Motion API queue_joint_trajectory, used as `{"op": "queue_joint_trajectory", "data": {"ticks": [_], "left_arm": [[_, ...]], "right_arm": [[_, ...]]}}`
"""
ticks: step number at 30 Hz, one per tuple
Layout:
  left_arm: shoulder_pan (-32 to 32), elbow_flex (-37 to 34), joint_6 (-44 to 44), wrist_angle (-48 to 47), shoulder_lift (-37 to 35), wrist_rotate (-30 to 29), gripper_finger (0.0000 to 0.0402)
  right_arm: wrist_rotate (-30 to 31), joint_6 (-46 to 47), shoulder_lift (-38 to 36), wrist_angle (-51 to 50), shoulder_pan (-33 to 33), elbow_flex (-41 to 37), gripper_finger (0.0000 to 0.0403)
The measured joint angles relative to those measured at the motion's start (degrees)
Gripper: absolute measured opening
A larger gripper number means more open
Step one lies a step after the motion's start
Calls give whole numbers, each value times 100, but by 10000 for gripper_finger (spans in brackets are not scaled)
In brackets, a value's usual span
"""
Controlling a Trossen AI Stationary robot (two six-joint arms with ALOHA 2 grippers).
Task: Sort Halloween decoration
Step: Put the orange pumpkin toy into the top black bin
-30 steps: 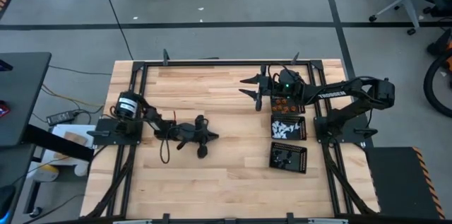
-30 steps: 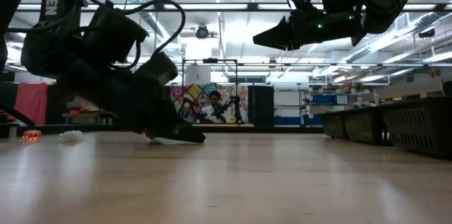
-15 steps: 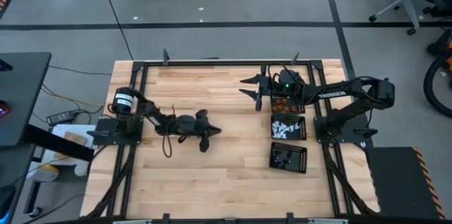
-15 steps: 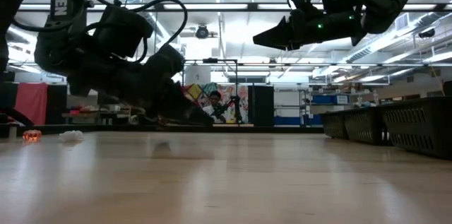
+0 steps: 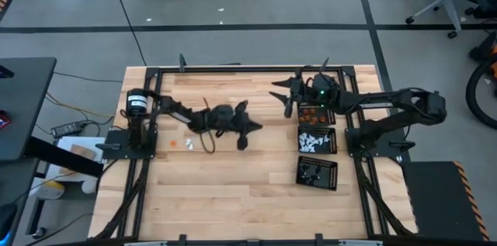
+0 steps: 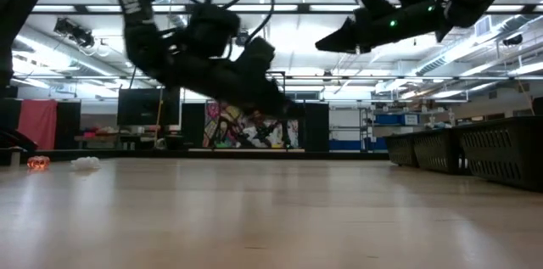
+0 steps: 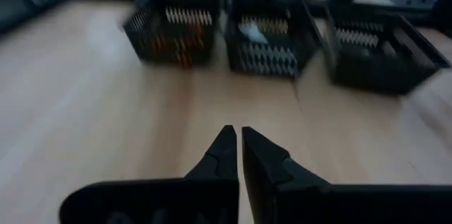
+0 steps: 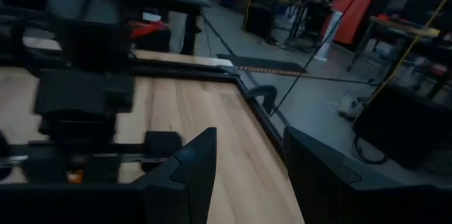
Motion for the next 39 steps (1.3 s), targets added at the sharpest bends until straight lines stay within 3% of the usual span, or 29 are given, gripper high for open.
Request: {"op": "queue_joint_trajectory", "data": {"ticks": [5, 10, 25, 39], "left_arm": [[438, 807, 442, -85, 228, 627, 5], [651, 2041, 586, -286, 932, 1015, 6], [690, 6181, 164, -2452, 3079, 954, 5], [674, 8540, 123, -2218, 4633, 935, 5]], "right_arm": [[140, 14, -709, -633, 15, 0, 169], [177, -70, -1260, -810, 102, -114, 169], [479, -280, -2440, -1180, 166, -219, 169], [546, -205, -2470, -1303, 399, -223, 169]]}}
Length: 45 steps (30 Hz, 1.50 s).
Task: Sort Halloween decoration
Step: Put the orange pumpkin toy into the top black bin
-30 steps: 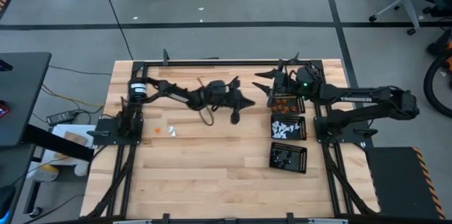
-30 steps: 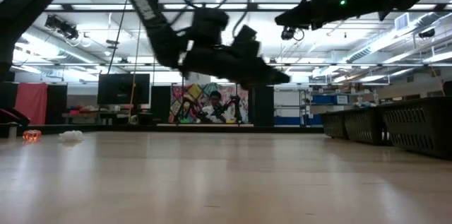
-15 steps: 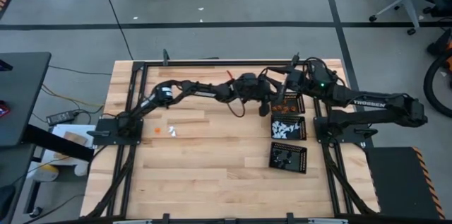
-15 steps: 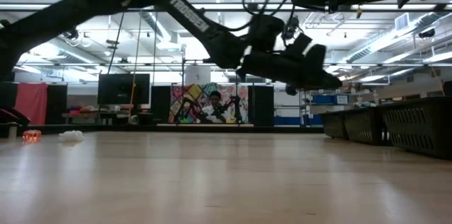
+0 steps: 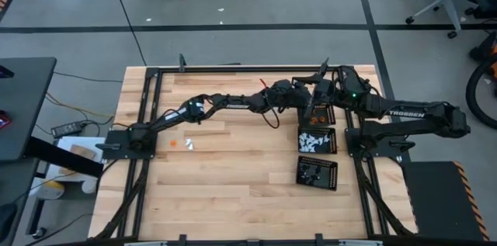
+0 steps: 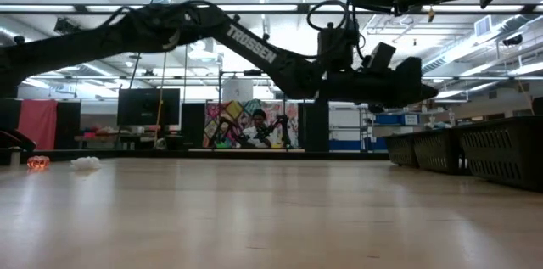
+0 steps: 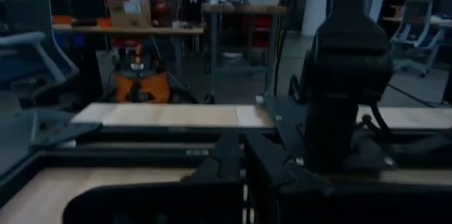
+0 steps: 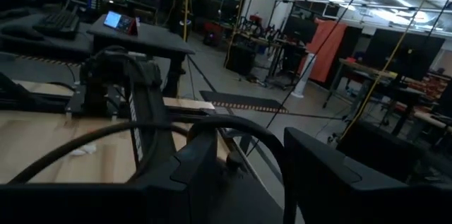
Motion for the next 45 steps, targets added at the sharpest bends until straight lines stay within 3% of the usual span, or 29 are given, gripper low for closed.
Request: {"op": "queue_joint_trajectory", "data": {"ticks": [5, 15, 23, 29, 35, 45], "left_arm": [[-23, 668, -8, 33, 441, -4, 5], [-69, 585, 152, 362, 503, -151, 8], [-239, 583, 820, 498, 514, -163, 35], [-275, 575, 899, 408, 494, -155, 78], [-243, 574, 1269, -734, 102, -164, 99], [-375, 556, 2226, -2501, -518, -559, 64]], "right_arm": [[11, -2, 4, -35, 3, 0, 169], [39, -5, 11, -98, 17, -7, 169], [7, 2, 2, -54, 25, -2, 169], [17, -9, -7, -123, 27, 1, 169], [396, -140, -485, -469, 132, 11, 169], [551, -251, -903, -844, 296, 7, 169]]}}
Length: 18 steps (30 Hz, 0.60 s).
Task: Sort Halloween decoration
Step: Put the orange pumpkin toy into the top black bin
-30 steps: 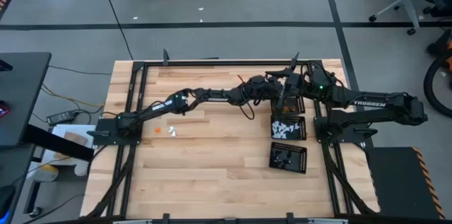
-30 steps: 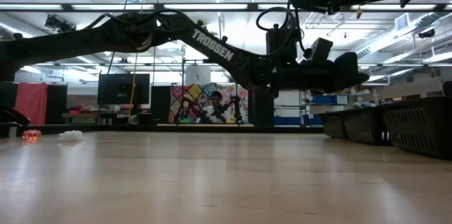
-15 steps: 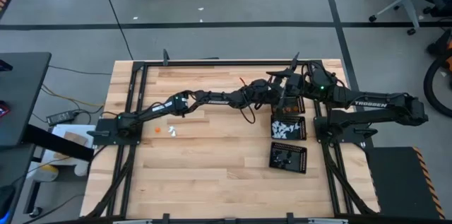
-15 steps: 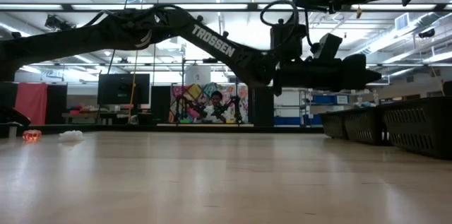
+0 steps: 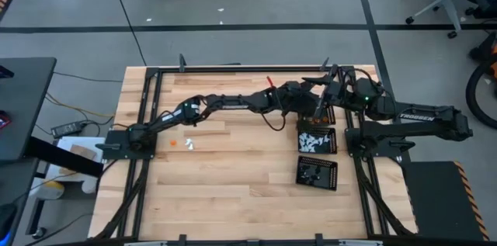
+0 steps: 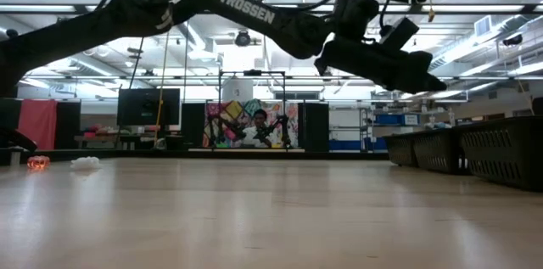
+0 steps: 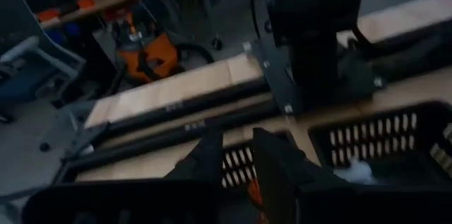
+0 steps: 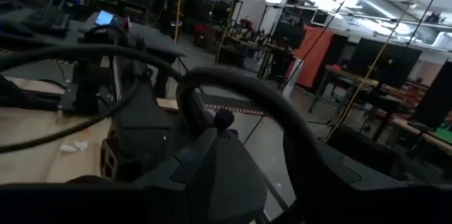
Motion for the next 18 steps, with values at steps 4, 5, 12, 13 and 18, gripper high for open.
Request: {"op": "queue_joint_trajectory", "data": {"ticks": [4, 5, 12, 13, 18], "left_arm": [[-54, -501, 41, -142, -328, -83, 48], [-80, -723, 89, -108, -482, -147, 44], [-246, -3170, 295, 1249, -1941, -883, 24], [-268, -3554, 288, 1419, -2171, -979, 23], [-439, -5167, 36, 1640, -3284, -1314, 23]], "right_arm": [[-19, -148, 4, 24, -1, 0, 169], [-35, -183, 4, 67, 1, 0, 169], [-621, -111, 56, 925, 30, 0, 169], [-678, -33, 105, 1026, 38, 0, 169], [-830, 255, 737, 1185, 39, 0, 169]]}}
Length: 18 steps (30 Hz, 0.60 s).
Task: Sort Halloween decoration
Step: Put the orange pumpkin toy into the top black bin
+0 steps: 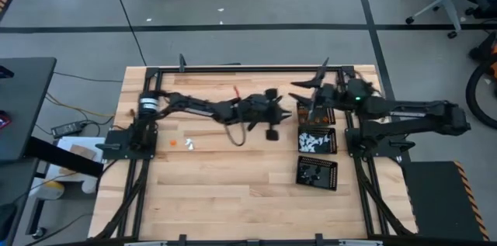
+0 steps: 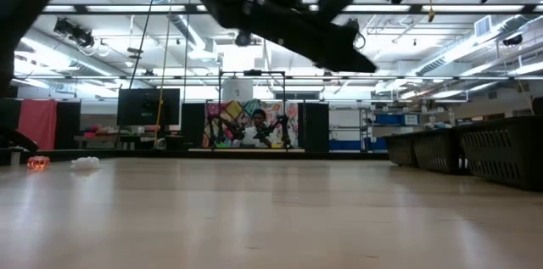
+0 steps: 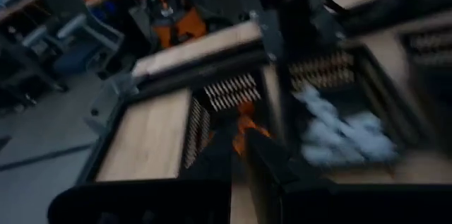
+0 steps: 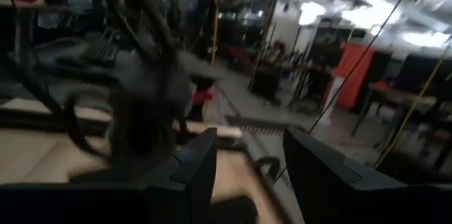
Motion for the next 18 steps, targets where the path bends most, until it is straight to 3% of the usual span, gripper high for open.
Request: {"op": "queue_joint_trajectory", "data": {"ticks": [9, 18], "left_arm": [[-635, -2186, -598, -699, -1968, -1105, 23], [-1316, -3218, -2460, -2745, -3683, -2321, 23]], "right_arm": [[-350, 497, 1736, 1268, 1, 0, 169], [-1049, 1289, 3069, 1915, 24, 275, 169]]}}
